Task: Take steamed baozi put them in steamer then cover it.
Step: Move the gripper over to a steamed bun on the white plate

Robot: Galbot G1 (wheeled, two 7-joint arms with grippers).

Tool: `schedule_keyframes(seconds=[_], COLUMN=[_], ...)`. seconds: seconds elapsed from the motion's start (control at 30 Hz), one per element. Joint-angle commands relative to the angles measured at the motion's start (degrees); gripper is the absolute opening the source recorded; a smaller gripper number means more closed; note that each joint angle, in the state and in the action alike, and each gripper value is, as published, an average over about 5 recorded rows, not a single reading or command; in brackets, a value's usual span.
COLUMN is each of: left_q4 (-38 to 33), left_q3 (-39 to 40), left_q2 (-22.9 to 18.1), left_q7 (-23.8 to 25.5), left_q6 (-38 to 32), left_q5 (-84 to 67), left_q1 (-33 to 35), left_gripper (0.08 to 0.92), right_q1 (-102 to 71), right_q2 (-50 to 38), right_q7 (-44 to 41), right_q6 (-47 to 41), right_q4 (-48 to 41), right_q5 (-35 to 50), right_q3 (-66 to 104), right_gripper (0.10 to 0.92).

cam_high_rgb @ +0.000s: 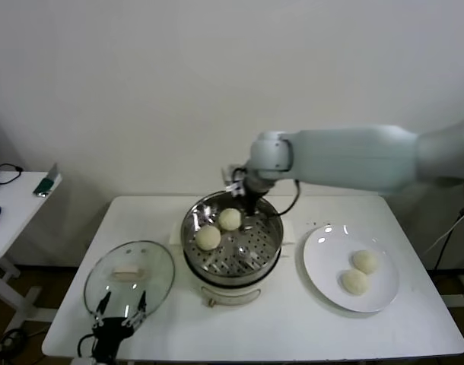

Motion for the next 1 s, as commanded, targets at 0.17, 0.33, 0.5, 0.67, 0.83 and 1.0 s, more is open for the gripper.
schedule_keyframes(seconds=[0.17,0.33,0.5,0.67,0.83,1.0], left_q4=[0.0,0.0,0.1,0.6,0.9,1.3], left_q3=[-0.3,-0.3,-0.1,-0.1,0.0,0.0], left_q2=[0.0,-0.6,-1.1,-1.4,-1.5,-1.5], left_q7=[0.2,0.4,0.4,0.4,0.3,0.3], left_q6=[0.5,0.9,0.8,0.6,0.3,0.0], left_q5=[0.1,0.4,0.9,1.2,1.2,1.1], left_q1=[-0.9,-1.2,-1.1,-0.9,-0.8,-0.9], left_gripper=[0.823,0.823,0.823,0.823,0.823,0.823], right_q1=[2.2,-17.2,-33.3,-38.9,-39.4,-40.7], right_q2=[-33.8,-37.3,-36.7,-34.2,-32.4,-31.3], right_q7=[-7.8,-5.6,-3.9,-2.9,-2.7,-2.0], right_q6=[7.4,6.0,5.4,5.9,6.2,5.9], right_q4=[8.5,5.0,0.8,-4.2,-6.6,-7.1], right_q5=[-19.7,-26.6,-30.6,-33.2,-33.7,-33.3], right_q3=[-16.6,-1.6,12.9,18.9,19.8,20.8], right_gripper=[0.823,0.823,0.823,0.823,0.823,0.823])
